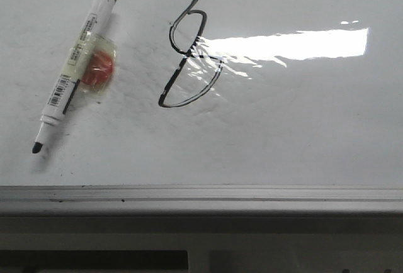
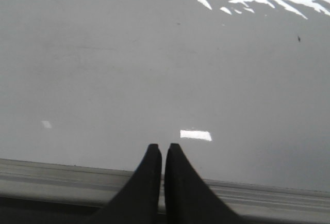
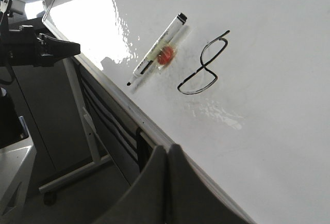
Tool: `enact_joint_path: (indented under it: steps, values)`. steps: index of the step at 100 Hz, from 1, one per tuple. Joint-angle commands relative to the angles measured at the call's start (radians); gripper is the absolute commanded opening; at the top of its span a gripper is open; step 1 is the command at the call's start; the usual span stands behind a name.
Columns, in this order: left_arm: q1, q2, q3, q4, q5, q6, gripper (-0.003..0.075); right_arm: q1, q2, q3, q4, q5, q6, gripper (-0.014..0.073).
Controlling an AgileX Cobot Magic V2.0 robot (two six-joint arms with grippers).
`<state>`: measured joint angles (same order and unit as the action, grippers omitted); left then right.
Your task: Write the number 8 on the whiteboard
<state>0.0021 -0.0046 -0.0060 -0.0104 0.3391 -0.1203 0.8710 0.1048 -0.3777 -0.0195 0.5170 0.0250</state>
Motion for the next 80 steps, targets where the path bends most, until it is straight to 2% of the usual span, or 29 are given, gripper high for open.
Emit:
enact_joint_path:
  steps: [1, 47, 53, 59, 64, 75, 80]
  values:
    - [0.002, -0.028, 0.039, -0.006, -0.035, -0.004, -0.0020, -0.001, 0.010, -0.023, -0.009, -0.074, -0.009, -0.0063]
    - [0.002, -0.028, 0.039, -0.006, -0.035, -0.004, -0.0020, -0.001, 0.010, -0.015, -0.009, -0.074, -0.009, -0.0063]
    - [0.002, -0.028, 0.039, -0.006, -0.035, -0.004, -0.0020, -0.011, 0.010, 0.010, -0.023, -0.111, -0.009, -0.0063]
    - [0.002, -0.028, 0.039, -0.006, -0.035, -0.004, -0.0020, -0.038, 0.010, 0.050, -0.050, -0.209, -0.009, -0.0063]
    - [0.002, -0.028, 0.039, -0.006, -0.035, -0.004, -0.0020, -0.075, 0.010, 0.115, -0.056, -0.344, -0.009, -0.0063]
    - [0.002, -0.028, 0.039, -0.006, -0.035, -0.004, -0.0020, -0.204, 0.010, 0.266, -0.054, -0.730, -0.009, -0.0063]
    - [0.002, -0.028, 0.039, -0.006, -0.035, -0.004, -0.0020, -0.259, 0.010, 0.322, -0.054, -0.862, -0.009, -0.0064]
